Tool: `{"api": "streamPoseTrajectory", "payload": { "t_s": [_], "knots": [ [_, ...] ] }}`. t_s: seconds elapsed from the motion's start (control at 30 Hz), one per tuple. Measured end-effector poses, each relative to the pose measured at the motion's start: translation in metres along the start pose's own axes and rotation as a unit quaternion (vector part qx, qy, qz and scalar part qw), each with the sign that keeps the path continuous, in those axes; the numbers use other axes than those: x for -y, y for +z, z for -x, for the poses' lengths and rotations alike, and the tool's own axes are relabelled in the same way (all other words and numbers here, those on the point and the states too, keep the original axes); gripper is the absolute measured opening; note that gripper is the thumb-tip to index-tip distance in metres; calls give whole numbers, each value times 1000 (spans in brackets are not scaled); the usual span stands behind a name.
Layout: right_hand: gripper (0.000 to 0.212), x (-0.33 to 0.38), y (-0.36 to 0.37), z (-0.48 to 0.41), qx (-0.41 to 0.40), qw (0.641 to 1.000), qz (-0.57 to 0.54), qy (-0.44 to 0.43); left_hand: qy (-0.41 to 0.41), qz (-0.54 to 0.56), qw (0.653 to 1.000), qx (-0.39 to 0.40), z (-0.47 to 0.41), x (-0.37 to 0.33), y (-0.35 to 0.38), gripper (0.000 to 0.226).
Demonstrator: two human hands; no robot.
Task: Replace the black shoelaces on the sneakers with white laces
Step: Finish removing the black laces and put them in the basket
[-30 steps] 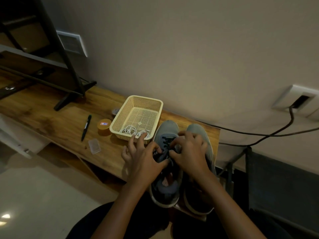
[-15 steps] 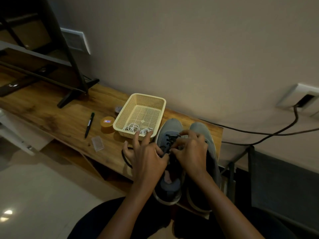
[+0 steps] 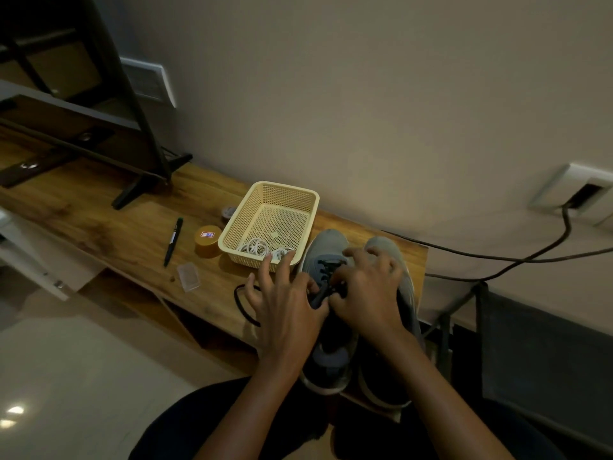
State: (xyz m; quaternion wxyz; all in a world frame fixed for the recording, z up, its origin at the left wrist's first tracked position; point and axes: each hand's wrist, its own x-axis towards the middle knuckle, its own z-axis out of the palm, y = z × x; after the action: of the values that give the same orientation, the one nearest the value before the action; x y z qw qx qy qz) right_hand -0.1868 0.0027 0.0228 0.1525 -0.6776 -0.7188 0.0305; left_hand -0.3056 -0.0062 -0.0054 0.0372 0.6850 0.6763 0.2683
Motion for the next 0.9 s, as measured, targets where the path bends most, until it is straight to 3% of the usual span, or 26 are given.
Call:
{"api": "streamPoseTrajectory", "payload": {
  "t_s": [0.2, 0.4, 0.63, 0.77, 0.9],
  "knots": [
    [16, -1, 3, -3, -51, 996, 50, -60, -13, 36, 999, -17, -2, 0, 0, 20],
    [27, -3, 5, -2, 8, 996, 56, -66, -91, 96, 990, 54, -2, -1, -7, 17],
    [12, -6, 8, -4, -61, 993, 6, -100, -102, 97, 988, 61, -2, -4, -9, 17],
    [8, -9, 2, -3, -121, 991, 9, -54, -102, 85, 990, 54, -2, -5, -8, 21],
    [7, -16, -10, -6, -169, 983, -34, 67, -103, 88, 989, 56, -2, -4, -9, 20]
  ]
}}
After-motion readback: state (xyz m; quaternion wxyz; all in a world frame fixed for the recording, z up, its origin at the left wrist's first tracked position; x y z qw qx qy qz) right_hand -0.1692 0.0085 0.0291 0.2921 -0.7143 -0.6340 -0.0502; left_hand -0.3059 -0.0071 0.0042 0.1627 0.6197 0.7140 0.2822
